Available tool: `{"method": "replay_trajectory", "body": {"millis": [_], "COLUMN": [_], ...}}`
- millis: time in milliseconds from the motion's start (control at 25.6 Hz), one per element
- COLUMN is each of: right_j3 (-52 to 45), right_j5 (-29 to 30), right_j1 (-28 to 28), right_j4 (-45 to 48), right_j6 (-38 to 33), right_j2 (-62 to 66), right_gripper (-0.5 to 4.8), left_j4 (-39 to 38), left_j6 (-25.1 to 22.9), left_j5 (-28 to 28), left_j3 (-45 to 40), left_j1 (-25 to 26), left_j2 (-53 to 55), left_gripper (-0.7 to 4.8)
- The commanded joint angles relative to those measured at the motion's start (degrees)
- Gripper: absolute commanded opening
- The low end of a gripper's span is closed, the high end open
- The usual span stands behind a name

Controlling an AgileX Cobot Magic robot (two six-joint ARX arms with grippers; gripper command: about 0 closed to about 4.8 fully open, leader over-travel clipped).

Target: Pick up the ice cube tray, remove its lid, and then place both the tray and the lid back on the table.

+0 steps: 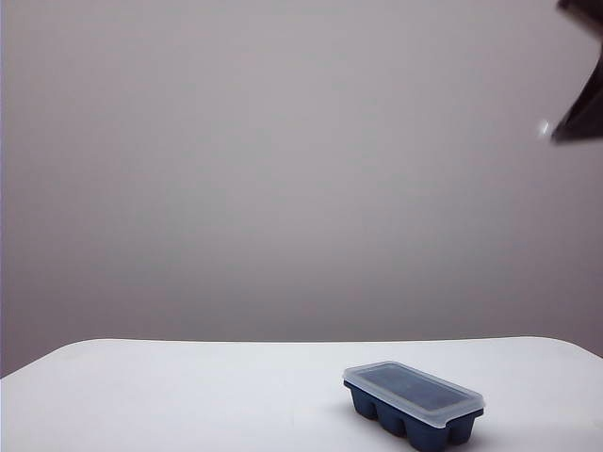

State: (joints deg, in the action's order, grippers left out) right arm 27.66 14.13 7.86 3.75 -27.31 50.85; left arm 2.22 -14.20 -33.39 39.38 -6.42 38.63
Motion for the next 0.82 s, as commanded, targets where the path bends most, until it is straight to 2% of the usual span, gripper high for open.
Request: {"method": "replay_trajectory", "body": {"millis": [39, 156, 234, 312, 390, 429, 468, 585, 819], "right_j3": [0.2, 0.2, 0.1, 0.1, -0.4, -1.0, -1.7, -3.4, -3.6], "right_j5": [2.8, 4.3, 7.0, 12.4, 17.3, 19.6, 21.1, 23.1, 20.0], "right_j1": [0.1, 0.2, 0.3, 0.3, 0.3, 0.4, 0.4, 0.5, 4.9], "right_j4": [0.2, 0.8, 1.2, 2.1, 6.3, 10.5, 15.4, 22.4, 24.5], "right_j6": [-0.2, -0.2, -0.2, -2.1, -7.0, -11.5, -15.3, -21.6, -25.5], "right_j2": [6.8, 14.4, 21.3, 28.0, 33.8, 36.7, 39.2, 42.7, 46.2], "right_gripper": [0.14, 1.15, 1.22, 1.37, 2.82, 3.43, 3.47, 3.46, 3.45], "left_j4": [3.3, 5.7, 7.3, 7.3, 7.4, 8.0, 9.0, 11.3, 11.6], "left_j6": [-3.8, -4.9, -5.0, -4.9, -5.0, -5.4, -5.8, -5.7, -5.8], "left_j5": [-8.8, -9.5, -9.5, -9.6, -10.0, -10.5, -10.5, -10.4, -10.3], "left_j3": [0.0, 0.0, 0.0, 0.1, 0.1, 0.1, 0.1, 0.1, 0.1], "left_j1": [0.0, 0.0, 0.0, -0.2, -0.8, -0.8, -0.8, -0.8, -0.8], "left_j2": [10.7, 20.6, 26.4, 29.8, 30.8, 30.9, 30.9, 30.9, 30.9], "left_gripper": [0.85, 0.85, 0.85, 0.85, 0.85, 0.85, 0.85, 0.85, 0.85]}}
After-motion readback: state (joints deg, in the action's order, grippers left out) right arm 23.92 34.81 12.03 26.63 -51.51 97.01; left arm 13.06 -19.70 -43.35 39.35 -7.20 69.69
